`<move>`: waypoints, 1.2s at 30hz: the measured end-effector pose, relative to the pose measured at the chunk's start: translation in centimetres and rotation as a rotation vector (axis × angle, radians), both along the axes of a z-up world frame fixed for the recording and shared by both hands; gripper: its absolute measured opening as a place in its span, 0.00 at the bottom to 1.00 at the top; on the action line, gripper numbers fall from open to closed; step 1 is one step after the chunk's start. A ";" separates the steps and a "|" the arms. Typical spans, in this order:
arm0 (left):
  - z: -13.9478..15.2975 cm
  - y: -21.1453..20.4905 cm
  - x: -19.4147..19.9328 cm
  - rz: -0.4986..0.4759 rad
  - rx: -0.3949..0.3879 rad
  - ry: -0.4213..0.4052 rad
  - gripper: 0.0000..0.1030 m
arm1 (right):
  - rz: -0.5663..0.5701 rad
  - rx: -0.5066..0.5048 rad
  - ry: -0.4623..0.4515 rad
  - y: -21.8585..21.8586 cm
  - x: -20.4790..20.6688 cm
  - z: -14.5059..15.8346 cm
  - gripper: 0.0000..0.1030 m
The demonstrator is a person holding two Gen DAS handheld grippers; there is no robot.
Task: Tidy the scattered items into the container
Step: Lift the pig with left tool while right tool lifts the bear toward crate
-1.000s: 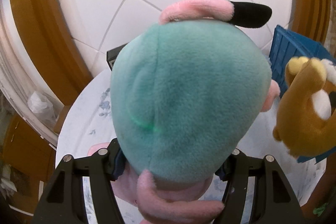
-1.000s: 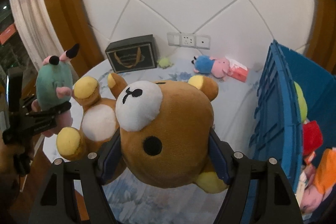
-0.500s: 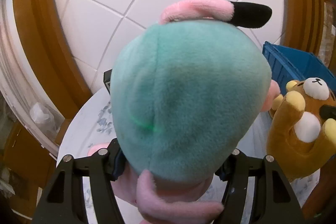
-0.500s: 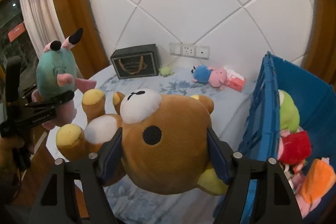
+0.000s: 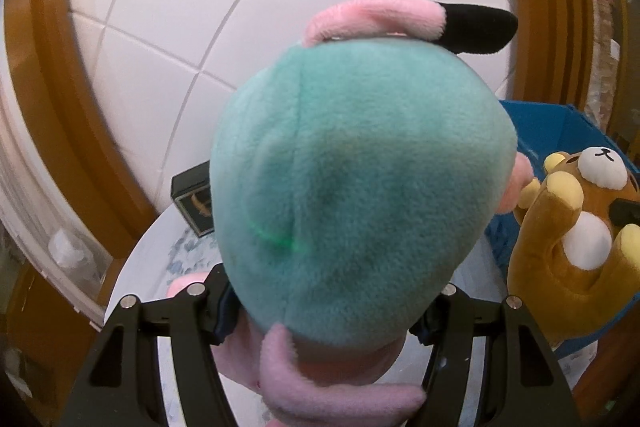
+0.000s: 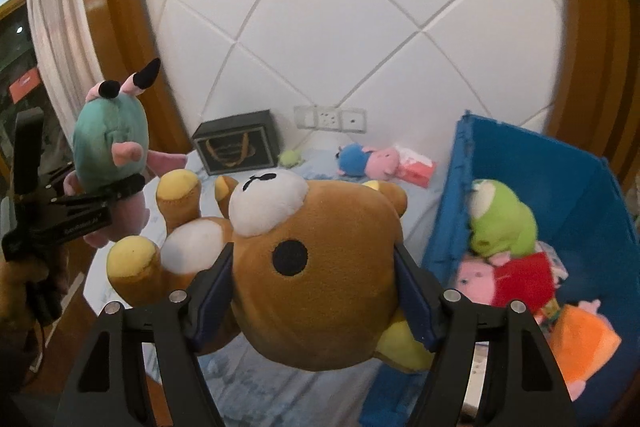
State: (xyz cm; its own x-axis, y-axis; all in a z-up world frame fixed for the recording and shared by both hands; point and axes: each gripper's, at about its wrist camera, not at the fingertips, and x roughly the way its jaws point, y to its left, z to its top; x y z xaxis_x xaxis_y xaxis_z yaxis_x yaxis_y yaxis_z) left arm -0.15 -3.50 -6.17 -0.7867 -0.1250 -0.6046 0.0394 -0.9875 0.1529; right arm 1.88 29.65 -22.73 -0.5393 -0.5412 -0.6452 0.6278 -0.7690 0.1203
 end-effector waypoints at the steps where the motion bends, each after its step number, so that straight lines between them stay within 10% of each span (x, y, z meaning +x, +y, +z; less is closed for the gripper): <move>1: 0.2 0.5 -0.2 -0.008 -0.003 0.004 0.62 | -0.009 -0.005 0.004 0.6 -0.1 0.2 0.71; 36: 5.4 29.6 -7.4 -0.591 -0.059 0.000 0.62 | -0.515 -0.063 0.041 26.4 -4.5 0.7 0.71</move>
